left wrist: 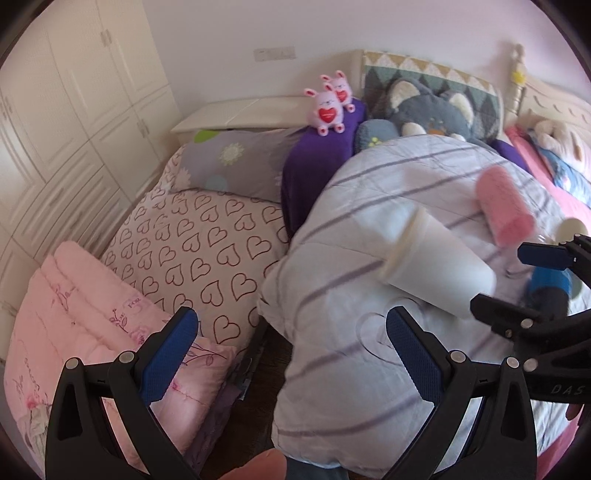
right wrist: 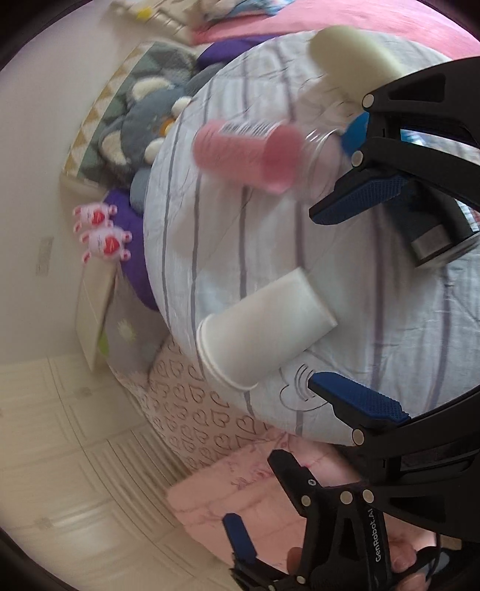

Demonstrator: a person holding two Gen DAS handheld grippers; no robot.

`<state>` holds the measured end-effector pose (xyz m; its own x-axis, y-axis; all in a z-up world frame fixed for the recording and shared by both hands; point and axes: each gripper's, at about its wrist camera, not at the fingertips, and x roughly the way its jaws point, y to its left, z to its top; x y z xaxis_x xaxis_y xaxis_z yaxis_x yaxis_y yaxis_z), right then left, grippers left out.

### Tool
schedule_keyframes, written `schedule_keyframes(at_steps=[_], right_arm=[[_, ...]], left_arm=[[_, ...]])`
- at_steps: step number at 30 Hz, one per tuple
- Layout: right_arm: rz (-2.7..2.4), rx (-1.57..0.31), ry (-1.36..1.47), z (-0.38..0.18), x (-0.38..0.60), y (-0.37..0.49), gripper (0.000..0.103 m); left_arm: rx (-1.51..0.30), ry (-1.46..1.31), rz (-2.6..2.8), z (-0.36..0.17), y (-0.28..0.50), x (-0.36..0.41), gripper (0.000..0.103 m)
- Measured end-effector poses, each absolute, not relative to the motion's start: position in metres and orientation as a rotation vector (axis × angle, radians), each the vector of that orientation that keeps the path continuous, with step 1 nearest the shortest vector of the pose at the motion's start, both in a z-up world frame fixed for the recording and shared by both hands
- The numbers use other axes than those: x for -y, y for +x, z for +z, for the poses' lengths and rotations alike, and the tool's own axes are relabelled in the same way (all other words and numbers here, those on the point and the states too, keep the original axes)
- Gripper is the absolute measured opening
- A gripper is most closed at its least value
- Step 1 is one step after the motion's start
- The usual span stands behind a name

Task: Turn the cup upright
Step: 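Reach the right tool to the white paper cup and grasp its body, then lift the white cup with the right tool toward the left tool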

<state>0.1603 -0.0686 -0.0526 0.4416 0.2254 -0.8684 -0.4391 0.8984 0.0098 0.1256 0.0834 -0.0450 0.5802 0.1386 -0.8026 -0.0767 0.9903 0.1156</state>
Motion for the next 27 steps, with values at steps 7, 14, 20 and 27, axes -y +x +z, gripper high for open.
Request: schedule_keyframes(at_steps=[7, 14, 20, 27], right_arm=[[0.512, -1.132, -0.376, -0.073, 0.032, 0.186, 0.083], [0.544, -1.211, -0.486, -0.096, 0.012, 0.204, 0.083], [0.549, -1.247, -0.463, -0.106, 0.011, 0.219, 0.07], [0.557, -1.227, -0.421, -0.102, 0.014, 0.22, 0.069]], left_arm=[[-0.991, 0.031, 0.167, -0.066, 0.149, -0.109, 0.103], [-1.028, 0.006, 0.181, -0.083, 0.159, -0.123, 0.103], [-1.041, 0.002, 0.178, -0.089, 0.162, -0.127, 0.103], [-1.032, 0.004, 0.182, -0.085, 0.164, -0.125, 0.103]])
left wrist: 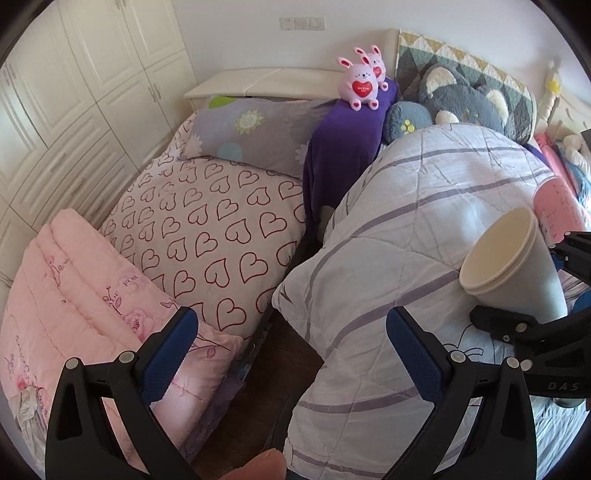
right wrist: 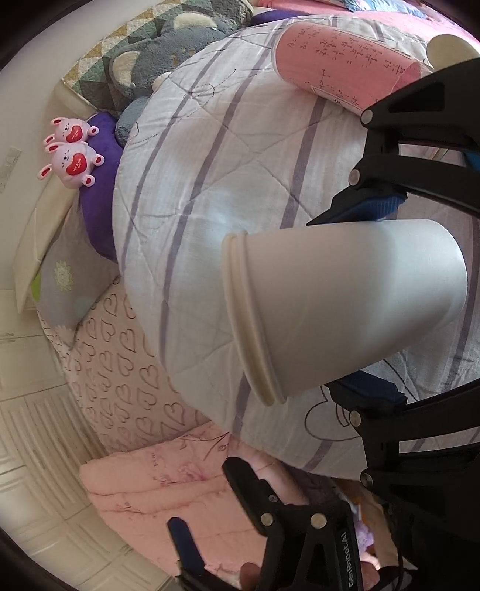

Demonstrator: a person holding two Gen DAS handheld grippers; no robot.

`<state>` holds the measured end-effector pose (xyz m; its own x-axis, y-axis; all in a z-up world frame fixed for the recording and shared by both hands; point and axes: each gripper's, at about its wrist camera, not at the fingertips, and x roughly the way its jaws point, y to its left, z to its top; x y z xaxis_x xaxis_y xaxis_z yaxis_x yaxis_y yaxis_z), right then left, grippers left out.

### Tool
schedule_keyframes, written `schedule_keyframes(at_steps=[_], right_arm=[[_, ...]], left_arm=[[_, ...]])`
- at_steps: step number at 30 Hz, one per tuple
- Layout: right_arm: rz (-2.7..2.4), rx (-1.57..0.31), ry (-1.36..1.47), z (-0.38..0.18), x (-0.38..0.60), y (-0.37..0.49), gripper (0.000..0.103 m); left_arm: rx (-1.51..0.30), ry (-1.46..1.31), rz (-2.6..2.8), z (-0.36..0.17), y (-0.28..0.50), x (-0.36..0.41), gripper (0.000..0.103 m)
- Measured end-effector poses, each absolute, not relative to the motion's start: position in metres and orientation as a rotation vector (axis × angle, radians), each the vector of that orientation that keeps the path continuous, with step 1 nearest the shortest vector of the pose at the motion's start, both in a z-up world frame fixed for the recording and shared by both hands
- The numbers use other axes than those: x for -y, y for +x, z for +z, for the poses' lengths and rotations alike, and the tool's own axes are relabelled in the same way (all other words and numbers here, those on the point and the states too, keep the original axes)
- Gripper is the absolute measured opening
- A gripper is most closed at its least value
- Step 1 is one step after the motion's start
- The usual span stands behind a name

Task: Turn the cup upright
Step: 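Lift the white cup with the right tool toward the left tool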

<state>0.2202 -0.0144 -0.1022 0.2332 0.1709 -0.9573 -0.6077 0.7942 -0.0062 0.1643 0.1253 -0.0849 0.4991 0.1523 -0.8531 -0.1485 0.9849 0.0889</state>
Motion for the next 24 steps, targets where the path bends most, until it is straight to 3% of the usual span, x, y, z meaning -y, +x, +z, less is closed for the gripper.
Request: schedule_keyframes(at_steps=[10, 24], right_arm=[[0.565, -1.121, -0.247, -0.056, 0.055, 0.226, 0.069], [0.347, -1.031, -0.048, -0.008, 0.209, 0.271, 0.069]], left_arm=[[-0.975, 0.059, 0.157, -0.061, 0.173, -0.098, 0.103], [-0.868, 0.164, -0.04, -0.021, 0.252, 0.044, 0.103]])
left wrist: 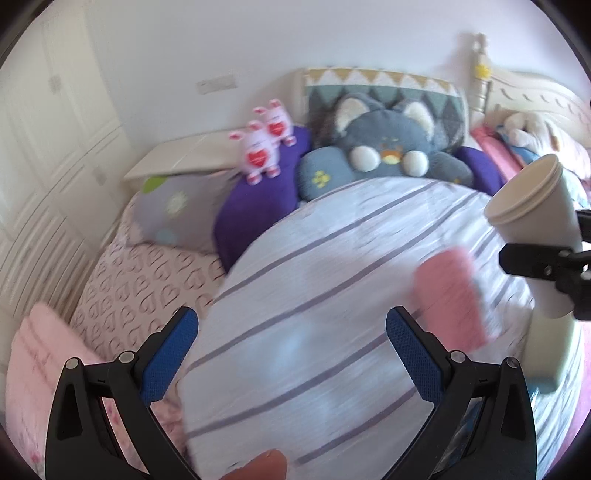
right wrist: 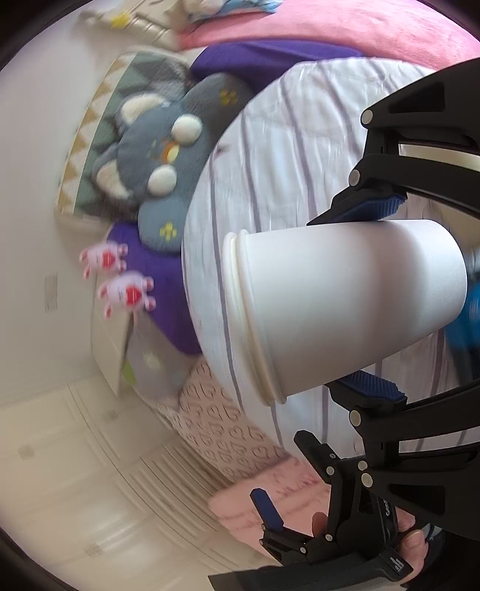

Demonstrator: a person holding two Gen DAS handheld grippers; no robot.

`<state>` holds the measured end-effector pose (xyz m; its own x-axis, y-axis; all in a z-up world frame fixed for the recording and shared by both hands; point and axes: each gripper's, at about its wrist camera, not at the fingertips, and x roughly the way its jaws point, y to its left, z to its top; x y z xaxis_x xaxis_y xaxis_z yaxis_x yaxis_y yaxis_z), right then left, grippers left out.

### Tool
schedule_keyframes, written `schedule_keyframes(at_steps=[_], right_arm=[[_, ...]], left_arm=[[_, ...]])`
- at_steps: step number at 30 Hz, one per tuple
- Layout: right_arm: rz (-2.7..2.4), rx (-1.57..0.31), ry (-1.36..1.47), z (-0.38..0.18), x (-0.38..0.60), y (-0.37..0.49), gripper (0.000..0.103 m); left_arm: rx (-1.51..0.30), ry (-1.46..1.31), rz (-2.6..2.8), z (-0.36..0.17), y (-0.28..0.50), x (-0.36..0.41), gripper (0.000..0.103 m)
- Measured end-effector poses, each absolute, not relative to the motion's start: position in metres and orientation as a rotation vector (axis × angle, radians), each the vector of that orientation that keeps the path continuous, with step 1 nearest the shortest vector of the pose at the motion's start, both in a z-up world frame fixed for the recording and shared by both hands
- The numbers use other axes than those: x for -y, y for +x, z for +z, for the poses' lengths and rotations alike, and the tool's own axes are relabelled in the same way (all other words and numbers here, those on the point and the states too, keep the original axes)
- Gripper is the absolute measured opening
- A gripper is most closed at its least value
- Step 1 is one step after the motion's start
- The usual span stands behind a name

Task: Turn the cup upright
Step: 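Lift the white cup with the right tool toward the left tool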

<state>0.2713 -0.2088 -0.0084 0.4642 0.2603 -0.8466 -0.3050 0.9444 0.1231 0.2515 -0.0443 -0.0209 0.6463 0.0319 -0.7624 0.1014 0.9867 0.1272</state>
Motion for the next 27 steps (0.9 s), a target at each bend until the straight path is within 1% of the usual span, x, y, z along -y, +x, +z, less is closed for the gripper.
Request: schedule_keyframes(at_steps=[5, 8, 13, 19, 20, 22, 27], right_arm=[[0.293, -1.054, 0.016, -0.021, 0.261, 0.3, 0.069], [0.27, -1.09, 0.057, -0.037, 0.287, 0.32, 0.069], [0.24, -1.162, 0.106, -0.07, 0.312, 0.35, 0.069], [0.237, -1.259, 0.134, -0.087, 0.319, 0.363, 0.07], [0.23, -1.269, 0.133, -0.088, 0.32, 0.362, 0.071], [0.228, -1.274, 0.146, -0.089, 0.322, 0.361, 0.081], [0.251, -1.262, 0.19, -0.078, 0.326, 0.354, 0.081]], left_arm=[[-0.866, 0.218, -0.089, -0.022, 0.284, 0.096, 0.103], [-0.875, 0.235, -0.096, -0.024, 0.299, 0.114, 0.103], [-0.883, 0.258, -0.099, -0.028, 0.315, 0.132, 0.103], [-0.91, 0.277, -0.118, -0.035, 0.322, 0.145, 0.103], [-0.913, 0.276, -0.121, -0.034, 0.323, 0.146, 0.103], [-0.915, 0.272, -0.13, -0.032, 0.322, 0.148, 0.103], [-0.923, 0.271, -0.138, -0.022, 0.317, 0.154, 0.103]])
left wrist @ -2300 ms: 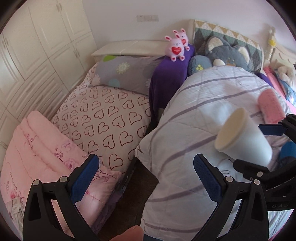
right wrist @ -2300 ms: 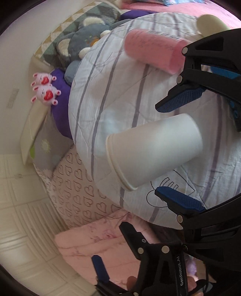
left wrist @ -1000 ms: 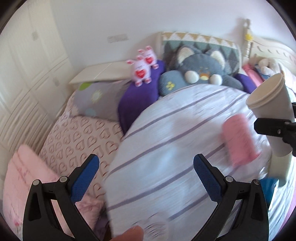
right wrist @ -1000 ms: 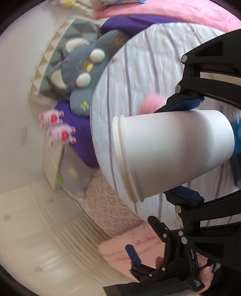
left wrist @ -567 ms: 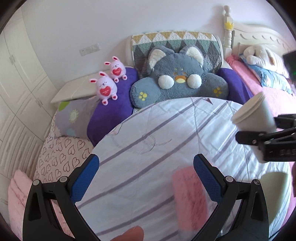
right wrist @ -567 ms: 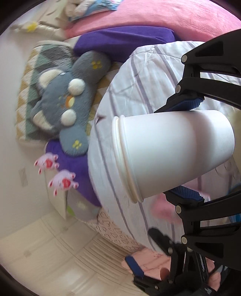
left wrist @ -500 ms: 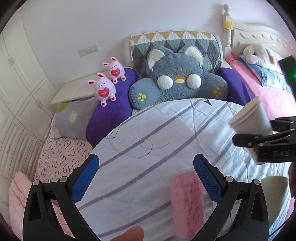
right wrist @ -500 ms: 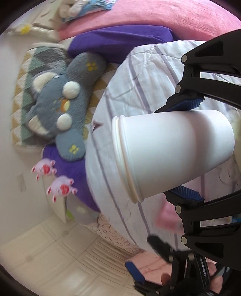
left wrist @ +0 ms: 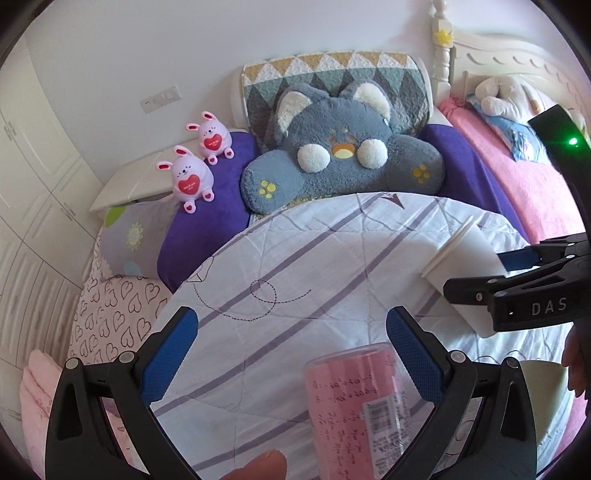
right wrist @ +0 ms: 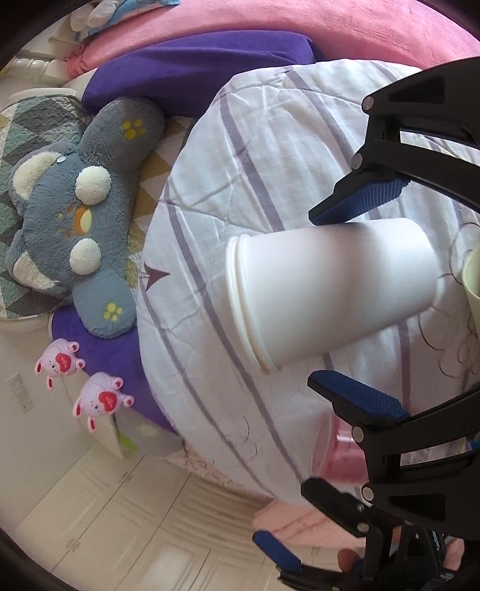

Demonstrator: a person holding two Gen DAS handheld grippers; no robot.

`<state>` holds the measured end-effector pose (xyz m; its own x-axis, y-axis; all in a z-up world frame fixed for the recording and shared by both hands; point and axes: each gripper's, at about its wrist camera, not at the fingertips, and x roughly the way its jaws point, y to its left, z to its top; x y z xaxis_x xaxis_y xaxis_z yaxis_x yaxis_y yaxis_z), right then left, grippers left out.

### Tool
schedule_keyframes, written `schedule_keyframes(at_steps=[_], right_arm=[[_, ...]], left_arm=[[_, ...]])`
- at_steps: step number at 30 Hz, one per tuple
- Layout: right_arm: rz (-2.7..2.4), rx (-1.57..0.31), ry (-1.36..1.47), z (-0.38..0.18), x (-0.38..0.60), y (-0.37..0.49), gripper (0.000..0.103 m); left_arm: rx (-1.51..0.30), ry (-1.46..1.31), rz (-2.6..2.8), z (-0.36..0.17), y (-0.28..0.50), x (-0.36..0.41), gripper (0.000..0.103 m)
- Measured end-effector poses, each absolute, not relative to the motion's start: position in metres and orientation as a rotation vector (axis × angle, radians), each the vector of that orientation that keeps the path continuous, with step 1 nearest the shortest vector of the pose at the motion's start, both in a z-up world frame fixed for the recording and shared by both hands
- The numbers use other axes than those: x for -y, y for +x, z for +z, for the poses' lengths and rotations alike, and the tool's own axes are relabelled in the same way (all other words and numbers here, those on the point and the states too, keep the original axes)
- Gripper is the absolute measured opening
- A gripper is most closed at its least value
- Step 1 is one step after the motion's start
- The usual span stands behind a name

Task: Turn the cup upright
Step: 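Lift the white cup with the right tool toward the left tool, then grasp the white cup with the left tool while the right tool releases it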

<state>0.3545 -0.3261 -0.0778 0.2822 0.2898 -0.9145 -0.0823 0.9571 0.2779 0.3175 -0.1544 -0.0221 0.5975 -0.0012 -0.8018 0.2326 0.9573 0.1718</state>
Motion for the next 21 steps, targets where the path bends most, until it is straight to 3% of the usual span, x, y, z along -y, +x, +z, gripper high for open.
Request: schedule_keyframes(at_steps=[21], right_arm=[[0.149, -1.002, 0.247, 0.003, 0.369, 0.253, 0.082]], left_arm=[[-0.996, 0.27, -0.148, 0.019, 0.263, 0.211, 0.103]])
